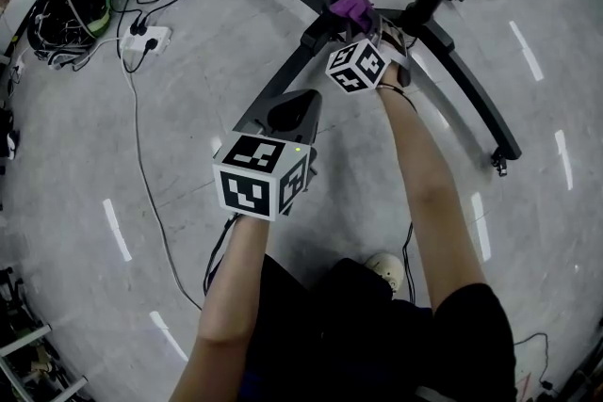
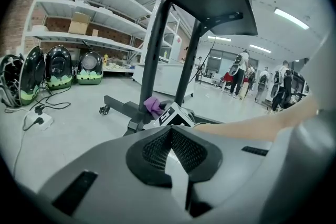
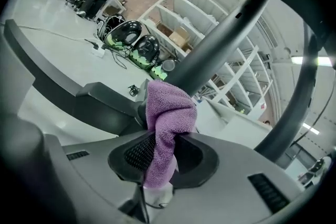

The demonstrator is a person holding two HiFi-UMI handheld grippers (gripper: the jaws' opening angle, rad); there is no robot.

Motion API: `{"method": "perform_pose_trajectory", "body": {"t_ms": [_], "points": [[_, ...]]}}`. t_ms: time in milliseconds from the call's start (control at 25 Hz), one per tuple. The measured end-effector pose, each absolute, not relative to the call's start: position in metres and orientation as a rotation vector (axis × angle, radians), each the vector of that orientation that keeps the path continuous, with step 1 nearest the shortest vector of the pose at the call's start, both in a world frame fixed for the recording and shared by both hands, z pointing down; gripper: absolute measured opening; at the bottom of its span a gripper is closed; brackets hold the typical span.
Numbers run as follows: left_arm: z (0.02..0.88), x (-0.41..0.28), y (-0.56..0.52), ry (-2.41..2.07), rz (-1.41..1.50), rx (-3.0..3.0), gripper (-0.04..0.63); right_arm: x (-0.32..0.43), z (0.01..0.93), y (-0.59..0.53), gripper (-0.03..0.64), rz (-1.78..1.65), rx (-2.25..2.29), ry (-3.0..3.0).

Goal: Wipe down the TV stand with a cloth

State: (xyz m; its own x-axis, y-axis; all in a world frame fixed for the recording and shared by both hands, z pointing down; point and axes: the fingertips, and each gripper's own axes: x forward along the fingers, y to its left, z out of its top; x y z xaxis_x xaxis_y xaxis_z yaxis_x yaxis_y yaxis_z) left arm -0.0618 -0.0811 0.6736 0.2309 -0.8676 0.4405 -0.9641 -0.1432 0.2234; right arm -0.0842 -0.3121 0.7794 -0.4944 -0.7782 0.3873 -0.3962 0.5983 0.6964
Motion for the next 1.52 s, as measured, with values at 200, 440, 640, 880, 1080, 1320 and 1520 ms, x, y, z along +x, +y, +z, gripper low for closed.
{"method": "perform_pose_trajectory", "body": {"t_ms": [200,440,640,880,1080,1320,1520], "points": [[0.680,-0.059,-0.083,-1.667,0.308,2.062,0.006,-0.074,0.794,-0.323,0.107,-0.687,0.878,-2.044],[0.685,-0.055,-0.085,-1.643,0.313,2.067,0.006,-0.068,0.799,-0.325,0.107,-0.685,0.870,-2.021],[0.686,-0.051,-0.088,-1.631,0.302,2.073,0.006,-0.046,0.801,-0.338,0.107,-0.692,0.881,-1.968],[0.689,-0.042,-0.091,-1.607,0.322,2.091,0.006,0.006,0.800,-0.363,0.106,-0.623,0.962,-1.895],[0.688,-0.038,-0.092,-1.611,0.308,2.095,0.006,0.011,0.798,-0.361,0.106,-0.625,0.990,-1.874],[0.685,-0.032,-0.092,-1.594,0.295,2.115,0.006,0.006,0.753,-0.356,0.106,-0.729,1.028,-1.880],[0.679,-0.018,-0.093,-1.572,0.282,2.139,0.006,0.001,0.685,-0.348,0.106,-0.885,1.060,-1.871]]}}
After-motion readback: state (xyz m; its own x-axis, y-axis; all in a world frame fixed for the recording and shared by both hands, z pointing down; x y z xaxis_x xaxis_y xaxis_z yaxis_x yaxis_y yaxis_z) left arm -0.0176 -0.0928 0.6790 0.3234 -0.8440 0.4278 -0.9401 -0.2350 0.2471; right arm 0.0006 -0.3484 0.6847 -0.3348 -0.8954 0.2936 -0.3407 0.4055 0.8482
